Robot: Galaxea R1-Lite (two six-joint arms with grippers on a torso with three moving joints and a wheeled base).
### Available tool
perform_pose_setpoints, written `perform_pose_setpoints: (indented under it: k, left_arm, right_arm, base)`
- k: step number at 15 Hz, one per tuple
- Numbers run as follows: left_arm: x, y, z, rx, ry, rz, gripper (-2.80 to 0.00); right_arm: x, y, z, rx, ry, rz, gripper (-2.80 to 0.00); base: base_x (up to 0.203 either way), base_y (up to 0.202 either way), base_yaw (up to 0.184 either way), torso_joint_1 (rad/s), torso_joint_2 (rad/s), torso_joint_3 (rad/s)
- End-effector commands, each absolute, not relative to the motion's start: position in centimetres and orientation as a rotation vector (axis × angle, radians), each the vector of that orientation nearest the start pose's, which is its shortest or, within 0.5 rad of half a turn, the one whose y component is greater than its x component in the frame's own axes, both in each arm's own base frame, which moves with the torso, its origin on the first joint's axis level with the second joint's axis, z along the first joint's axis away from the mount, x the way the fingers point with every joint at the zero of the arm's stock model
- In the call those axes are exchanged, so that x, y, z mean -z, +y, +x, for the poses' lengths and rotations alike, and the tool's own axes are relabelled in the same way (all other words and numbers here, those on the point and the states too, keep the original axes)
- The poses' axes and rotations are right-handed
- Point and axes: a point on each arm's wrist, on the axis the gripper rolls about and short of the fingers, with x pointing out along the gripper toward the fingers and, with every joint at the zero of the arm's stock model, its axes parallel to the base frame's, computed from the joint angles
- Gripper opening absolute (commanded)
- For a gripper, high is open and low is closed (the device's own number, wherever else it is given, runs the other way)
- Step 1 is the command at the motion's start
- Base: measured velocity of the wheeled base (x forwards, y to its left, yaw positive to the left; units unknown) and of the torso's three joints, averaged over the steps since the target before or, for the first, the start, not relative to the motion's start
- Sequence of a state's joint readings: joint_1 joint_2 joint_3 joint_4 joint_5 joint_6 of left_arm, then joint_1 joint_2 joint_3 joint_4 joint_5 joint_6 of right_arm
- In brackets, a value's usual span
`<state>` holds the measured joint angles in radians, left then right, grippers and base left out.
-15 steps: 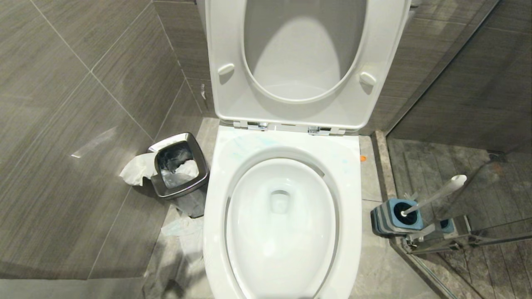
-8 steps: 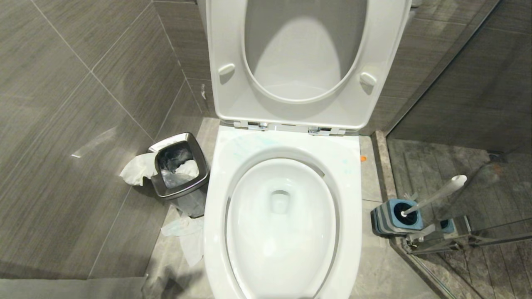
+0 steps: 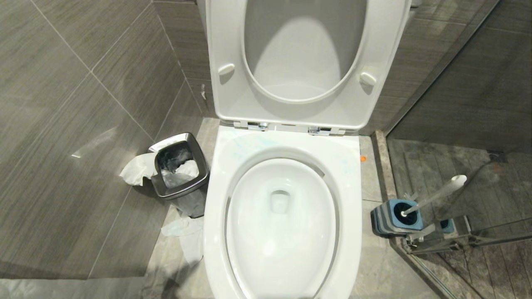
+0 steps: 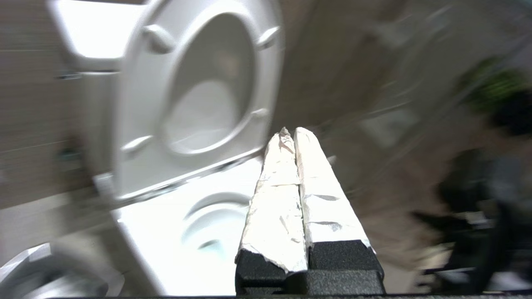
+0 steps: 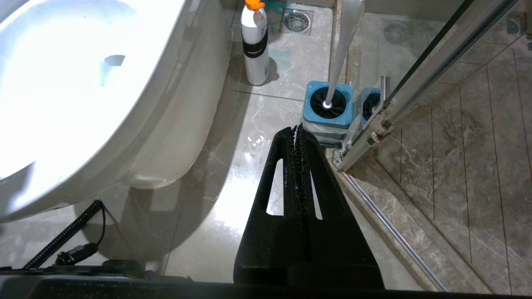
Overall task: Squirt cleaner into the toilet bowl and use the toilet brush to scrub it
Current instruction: Pour in the cleaning agent
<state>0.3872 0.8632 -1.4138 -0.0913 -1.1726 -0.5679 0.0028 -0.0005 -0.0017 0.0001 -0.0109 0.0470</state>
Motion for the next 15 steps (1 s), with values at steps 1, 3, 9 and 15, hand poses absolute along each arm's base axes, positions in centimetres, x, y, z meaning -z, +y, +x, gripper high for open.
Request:
perform_pose_setpoints:
  k: [1, 3, 9, 15]
  left_arm:
    - [-43.4, -4.0, -1.8, 0.701, -0.216, 0.062, -2.8]
    - [-42.9, -6.1, -3.9, 0.705, -0.207, 0.137, -2.8]
    - [-43.0, -6.6, -5.2, 0.769, -0.2, 0.038, -2.8]
    - [-44.3, -6.1, -7.6, 0.893, -0.336, 0.086, -2.8]
  right_arm:
    - [-7.6, 0.0, -2.3, 0.008, -0.002, 0.048, -2.8]
    - [-7.6, 0.0, -2.3, 0.008, -0.002, 0.048, -2.8]
    - [-7.6, 0.0, -2.3, 0.008, -0.002, 0.048, -2.8]
    - [-7.6, 0.0, -2.3, 0.008, -0.002, 0.048, -2.8]
  base:
    - [0.0, 0.0, 0.0, 0.0, 0.0, 0.0]
    - [0.0, 0.0, 0.0, 0.0, 0.0, 0.0]
    - [0.0, 0.0, 0.0, 0.0, 0.0, 0.0]
    - [0.0, 0.0, 0.0, 0.0, 0.0, 0.0]
